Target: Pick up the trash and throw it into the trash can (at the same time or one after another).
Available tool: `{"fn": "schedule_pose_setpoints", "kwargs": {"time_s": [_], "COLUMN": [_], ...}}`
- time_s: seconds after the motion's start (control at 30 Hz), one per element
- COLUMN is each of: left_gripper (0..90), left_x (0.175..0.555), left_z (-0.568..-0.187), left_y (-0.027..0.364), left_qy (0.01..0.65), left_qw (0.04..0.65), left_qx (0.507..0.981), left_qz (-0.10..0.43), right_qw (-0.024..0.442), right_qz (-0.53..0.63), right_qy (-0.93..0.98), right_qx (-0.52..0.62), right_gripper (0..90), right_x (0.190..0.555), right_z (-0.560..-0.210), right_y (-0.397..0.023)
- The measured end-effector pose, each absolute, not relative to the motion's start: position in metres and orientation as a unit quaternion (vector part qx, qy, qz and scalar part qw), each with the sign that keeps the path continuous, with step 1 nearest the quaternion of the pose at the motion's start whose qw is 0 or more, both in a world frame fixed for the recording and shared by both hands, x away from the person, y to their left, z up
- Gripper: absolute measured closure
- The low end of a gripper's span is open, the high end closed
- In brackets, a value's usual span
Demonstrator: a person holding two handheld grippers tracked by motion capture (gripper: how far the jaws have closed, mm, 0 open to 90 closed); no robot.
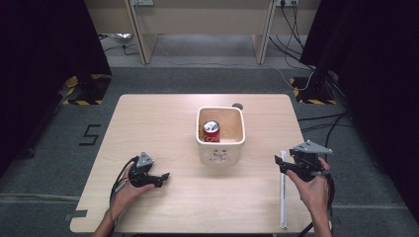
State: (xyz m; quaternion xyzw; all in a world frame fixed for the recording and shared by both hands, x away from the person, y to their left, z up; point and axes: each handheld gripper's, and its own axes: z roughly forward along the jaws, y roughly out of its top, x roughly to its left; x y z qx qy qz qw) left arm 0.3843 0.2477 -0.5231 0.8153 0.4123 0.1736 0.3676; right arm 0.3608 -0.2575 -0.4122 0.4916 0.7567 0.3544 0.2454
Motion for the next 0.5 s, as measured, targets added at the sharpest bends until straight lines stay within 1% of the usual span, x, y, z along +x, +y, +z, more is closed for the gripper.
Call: {"fn": "schedule_pose_setpoints", "kwargs": {"time_s": [0.1, 0.2, 0.5], "left_gripper": [14.0, 13.9, 13.9], "left_x": [0.384, 0.384, 0.384], "left_z": [-0.523, -0.523, -0.523], "left_y": [0.248, 0.248, 0.247], "left_qy": [0.413, 0.413, 0.413], "left_qw": [0.368, 0.368, 0.368], "left_qx": [0.815, 0.815, 0.815], "left_qz": [0.174, 0.174, 0.174], "right_qw": [0.24, 0.229, 0.221], "right_qz": [0.351, 0.346, 0.334], "right_qy": [0.759, 0.755, 0.749], "right_qx": [0.493, 0.508, 0.528], "right_gripper": [42.5, 45.0, 49.6], "right_x": [0.36, 0.357, 0.356], "right_z": [-0.419, -0.434, -0.459], "right_y": [-0.26, -0.266, -0.277]}}
